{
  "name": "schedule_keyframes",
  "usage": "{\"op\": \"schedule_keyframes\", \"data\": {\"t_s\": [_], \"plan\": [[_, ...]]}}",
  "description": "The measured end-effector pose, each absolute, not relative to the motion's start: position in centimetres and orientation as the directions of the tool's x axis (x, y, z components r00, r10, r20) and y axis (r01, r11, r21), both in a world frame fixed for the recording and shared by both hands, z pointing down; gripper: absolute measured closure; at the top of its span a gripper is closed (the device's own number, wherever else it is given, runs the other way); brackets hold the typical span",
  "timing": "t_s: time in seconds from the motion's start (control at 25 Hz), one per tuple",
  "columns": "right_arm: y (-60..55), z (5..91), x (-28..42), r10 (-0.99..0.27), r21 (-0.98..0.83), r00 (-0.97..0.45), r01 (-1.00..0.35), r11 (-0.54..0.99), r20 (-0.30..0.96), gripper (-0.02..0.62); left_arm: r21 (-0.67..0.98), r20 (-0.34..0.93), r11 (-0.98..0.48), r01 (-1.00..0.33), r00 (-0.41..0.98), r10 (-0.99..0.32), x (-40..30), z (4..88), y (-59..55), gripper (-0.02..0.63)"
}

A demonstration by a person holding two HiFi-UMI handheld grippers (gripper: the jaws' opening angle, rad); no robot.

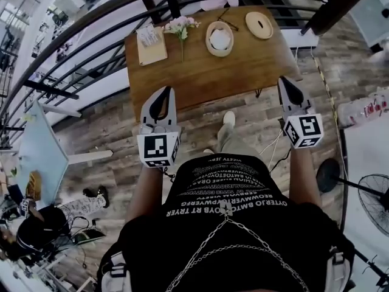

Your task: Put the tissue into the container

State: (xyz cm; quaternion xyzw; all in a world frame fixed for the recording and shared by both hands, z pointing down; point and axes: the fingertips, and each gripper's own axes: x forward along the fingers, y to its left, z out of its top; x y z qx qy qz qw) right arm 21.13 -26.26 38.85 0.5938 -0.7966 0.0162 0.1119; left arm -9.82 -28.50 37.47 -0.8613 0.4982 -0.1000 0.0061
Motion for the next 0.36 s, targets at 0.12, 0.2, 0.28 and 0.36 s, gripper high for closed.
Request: {"op": "schedule_keyframes", "data": {"t_s": [0.12, 0.2, 0.28, 0.36], "plan": [[-26.1, 38.6, 20.8, -0.941, 0.114, -0.272, -0.948, 0.299, 0.202, 0.581, -0.111, 0.160, -0.508, -0.854, 0.489, -0.858, -9.9, 37.3, -28.5, 0.575], [-26.6, 38.3, 20.4, -0.939, 0.122, -0.279, -0.944, 0.307, 0.202, 0.581, -0.108, 0.155, -0.502, -0.858, 0.484, -0.861, -10.3, 37.1, -28.7, 0.575], [-27.1, 38.0, 20.1, -0.936, 0.128, -0.287, -0.940, 0.316, 0.202, 0.581, -0.105, 0.152, -0.494, -0.863, 0.477, -0.866, -10.7, 37.1, -29.0, 0.575], [-27.6, 37.9, 19.8, -0.934, 0.131, -0.294, -0.937, 0.323, 0.204, 0.581, -0.101, 0.153, -0.487, -0.868, 0.470, -0.869, -11.0, 37.2, -29.3, 0.575]]}}
